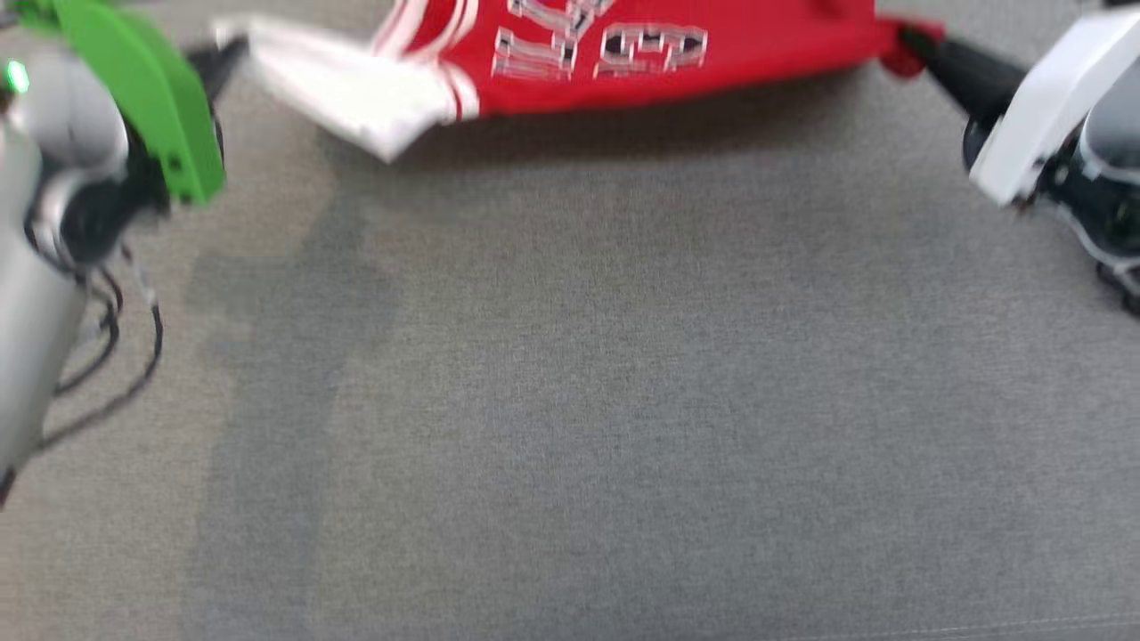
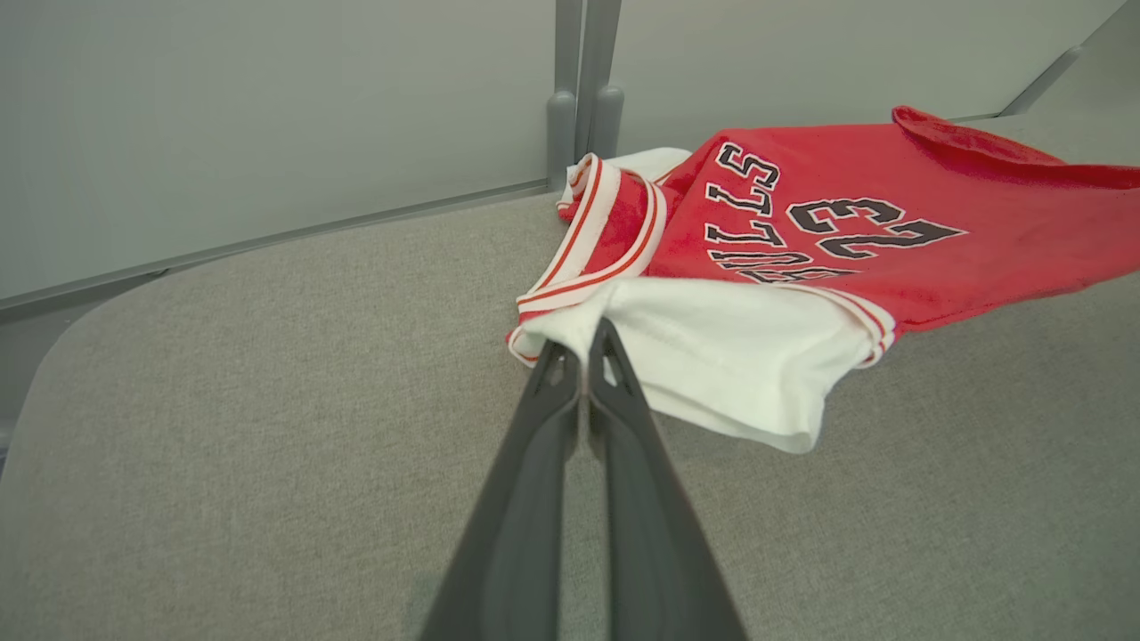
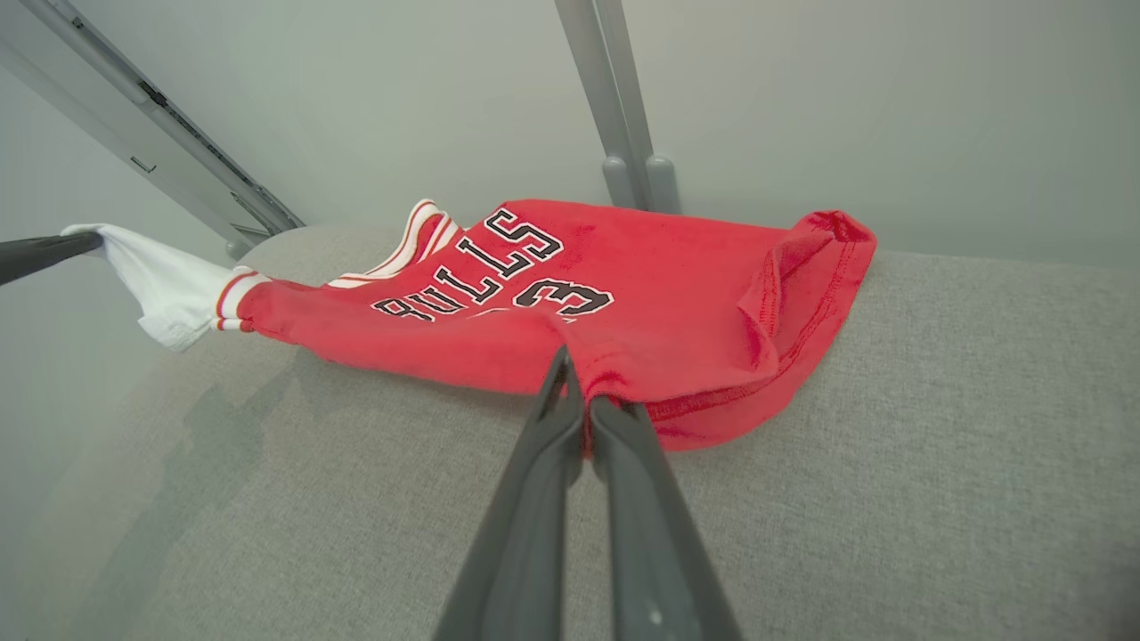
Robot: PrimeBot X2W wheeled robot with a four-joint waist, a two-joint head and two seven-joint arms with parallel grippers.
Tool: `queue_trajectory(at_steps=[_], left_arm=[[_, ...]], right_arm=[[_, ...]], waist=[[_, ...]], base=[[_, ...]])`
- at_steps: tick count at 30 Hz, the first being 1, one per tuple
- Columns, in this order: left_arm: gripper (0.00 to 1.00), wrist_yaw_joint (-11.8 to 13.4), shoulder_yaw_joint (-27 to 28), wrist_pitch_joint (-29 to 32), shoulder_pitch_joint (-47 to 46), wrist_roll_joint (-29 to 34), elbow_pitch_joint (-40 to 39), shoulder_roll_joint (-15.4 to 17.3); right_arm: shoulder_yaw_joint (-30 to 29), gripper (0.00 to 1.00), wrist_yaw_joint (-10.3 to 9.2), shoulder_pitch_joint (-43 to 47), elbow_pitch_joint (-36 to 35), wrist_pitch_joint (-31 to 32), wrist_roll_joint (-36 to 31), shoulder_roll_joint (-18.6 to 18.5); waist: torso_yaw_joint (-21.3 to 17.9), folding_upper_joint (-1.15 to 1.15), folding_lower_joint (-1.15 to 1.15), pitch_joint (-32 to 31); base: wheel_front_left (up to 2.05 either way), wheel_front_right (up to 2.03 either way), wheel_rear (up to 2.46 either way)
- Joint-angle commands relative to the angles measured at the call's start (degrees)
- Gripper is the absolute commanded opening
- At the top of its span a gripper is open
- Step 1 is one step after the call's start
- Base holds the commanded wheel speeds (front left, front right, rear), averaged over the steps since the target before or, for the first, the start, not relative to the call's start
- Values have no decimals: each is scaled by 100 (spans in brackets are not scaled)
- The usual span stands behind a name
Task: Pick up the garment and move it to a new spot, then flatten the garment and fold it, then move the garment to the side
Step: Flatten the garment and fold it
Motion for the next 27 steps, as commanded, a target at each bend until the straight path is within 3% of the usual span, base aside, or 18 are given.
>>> queue_trajectory(at_steps=[1, 6, 16, 22, 27], left_arm=[[0, -14, -102, 194, 379, -103, -154, 118], [0, 165, -291, 699, 1498, -491, -945, 557], [0, 1113, -570, 1698, 3422, -1377, -3515, 1788], [0, 1577, -665, 1980, 4152, -1765, -4715, 2428], [0, 1759, -702, 2105, 4433, -1956, -5226, 2733]], right_arm=[[104, 0, 2, 271, -87, 54, 102, -99], [508, 0, 2, 998, -477, 291, 350, -369], [1045, 0, 2, 2184, -1322, 603, 553, -1209], [1150, 0, 2, 2719, -1757, 743, 616, -1689], [1206, 0, 2, 3021, -2035, 986, 792, -1946]], waist=[[-62, 0, 1, -807], [-106, 0, 1, -1257], [-110, 0, 1, -1626], [-75, 0, 1, -1612], [-51, 0, 1, -1549]], base=[[0, 0, 0], [0, 0, 0], [0, 0, 0], [0, 0, 0], [0, 0, 0]])
